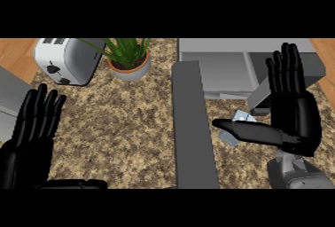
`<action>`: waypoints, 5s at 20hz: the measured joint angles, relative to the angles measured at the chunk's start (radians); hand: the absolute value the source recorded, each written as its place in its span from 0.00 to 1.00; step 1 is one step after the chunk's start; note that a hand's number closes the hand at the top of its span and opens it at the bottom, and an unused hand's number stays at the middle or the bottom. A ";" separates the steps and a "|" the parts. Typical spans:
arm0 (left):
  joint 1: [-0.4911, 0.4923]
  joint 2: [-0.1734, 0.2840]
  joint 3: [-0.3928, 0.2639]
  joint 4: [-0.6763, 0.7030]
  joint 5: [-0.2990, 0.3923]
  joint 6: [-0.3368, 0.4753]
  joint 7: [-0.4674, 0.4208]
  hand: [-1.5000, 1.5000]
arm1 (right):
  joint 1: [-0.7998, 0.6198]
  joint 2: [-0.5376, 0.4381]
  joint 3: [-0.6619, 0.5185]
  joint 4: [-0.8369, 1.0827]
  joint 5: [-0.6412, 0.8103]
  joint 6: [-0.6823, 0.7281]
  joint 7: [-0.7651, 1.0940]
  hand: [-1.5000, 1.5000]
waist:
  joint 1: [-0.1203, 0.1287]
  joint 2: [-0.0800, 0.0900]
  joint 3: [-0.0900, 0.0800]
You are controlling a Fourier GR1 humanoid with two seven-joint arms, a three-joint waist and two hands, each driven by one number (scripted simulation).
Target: Pick up the milk, place it into the microwave and close the microwave
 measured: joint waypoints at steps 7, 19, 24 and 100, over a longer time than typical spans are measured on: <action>0.076 -0.003 -0.039 -0.038 -0.007 0.007 -0.029 0.00 | 0.072 0.001 -0.009 0.085 -0.003 0.008 -0.078 0.00 | 0.000 0.000 0.000; 0.190 -0.013 -0.091 -0.136 -0.016 -0.011 -0.024 0.00 | 0.254 -0.007 -0.017 0.236 -0.032 0.029 -0.304 0.00 | -0.001 0.000 0.000; 0.254 -0.015 -0.138 -0.199 -0.035 -0.008 -0.019 0.00 | 0.265 -0.008 -0.064 0.370 -0.064 0.041 -0.425 0.00 | 0.001 0.000 0.000; 0.313 0.036 0.031 -0.143 0.120 -0.108 -0.080 0.00 | -0.389 -0.056 -0.146 1.248 0.060 -0.075 -0.751 1.00 | 0.022 0.007 0.000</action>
